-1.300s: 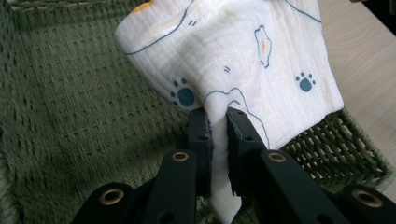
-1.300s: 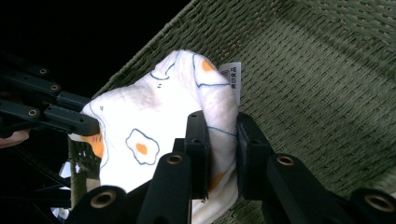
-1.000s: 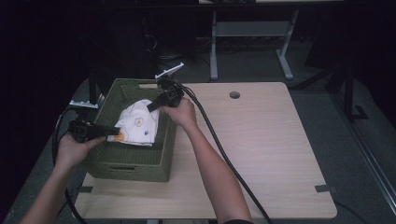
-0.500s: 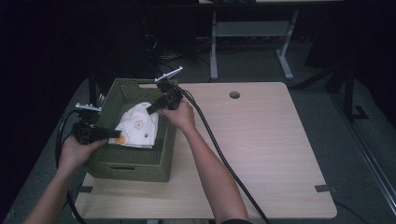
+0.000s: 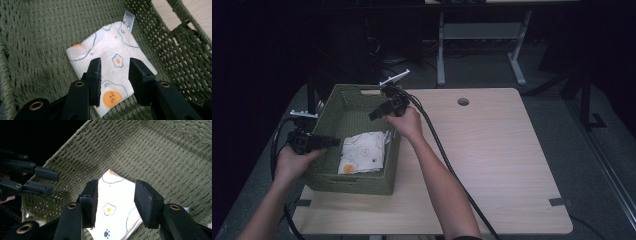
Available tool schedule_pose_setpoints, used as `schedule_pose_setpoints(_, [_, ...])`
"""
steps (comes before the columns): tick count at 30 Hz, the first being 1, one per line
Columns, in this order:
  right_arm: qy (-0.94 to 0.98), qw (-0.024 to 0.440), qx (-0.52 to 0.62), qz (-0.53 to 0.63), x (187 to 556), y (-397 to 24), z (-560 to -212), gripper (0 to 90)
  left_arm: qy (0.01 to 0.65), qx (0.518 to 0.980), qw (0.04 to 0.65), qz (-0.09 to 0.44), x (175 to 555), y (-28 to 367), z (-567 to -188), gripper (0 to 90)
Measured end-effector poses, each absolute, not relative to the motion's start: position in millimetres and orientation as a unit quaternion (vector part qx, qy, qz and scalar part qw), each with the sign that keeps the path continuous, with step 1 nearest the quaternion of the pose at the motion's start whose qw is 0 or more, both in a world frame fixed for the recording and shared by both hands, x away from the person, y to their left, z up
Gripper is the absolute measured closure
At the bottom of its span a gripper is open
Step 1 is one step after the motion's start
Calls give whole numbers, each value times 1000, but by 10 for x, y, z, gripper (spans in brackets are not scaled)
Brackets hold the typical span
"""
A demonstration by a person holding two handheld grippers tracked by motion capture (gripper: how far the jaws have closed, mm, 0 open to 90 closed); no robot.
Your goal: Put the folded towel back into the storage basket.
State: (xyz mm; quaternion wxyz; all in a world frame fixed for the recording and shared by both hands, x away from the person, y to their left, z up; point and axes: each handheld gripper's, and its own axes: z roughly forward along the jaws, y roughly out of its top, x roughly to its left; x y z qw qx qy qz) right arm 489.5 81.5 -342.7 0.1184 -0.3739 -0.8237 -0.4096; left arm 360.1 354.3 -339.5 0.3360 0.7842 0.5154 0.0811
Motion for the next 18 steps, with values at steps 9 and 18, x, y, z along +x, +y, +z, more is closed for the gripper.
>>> schedule_pose_setpoints(9, [-813, 135, -365, -432, 4863, 678, -3379, 542, 512, 781, 349, 80, 3589, 3472, -3315, 651])
schedule_pose_setpoints(18, [-804, 131, -370, -447, 4823, 476, -3314, 513, 497, 785, 362, 82, 3574, 3345, -3191, 609])
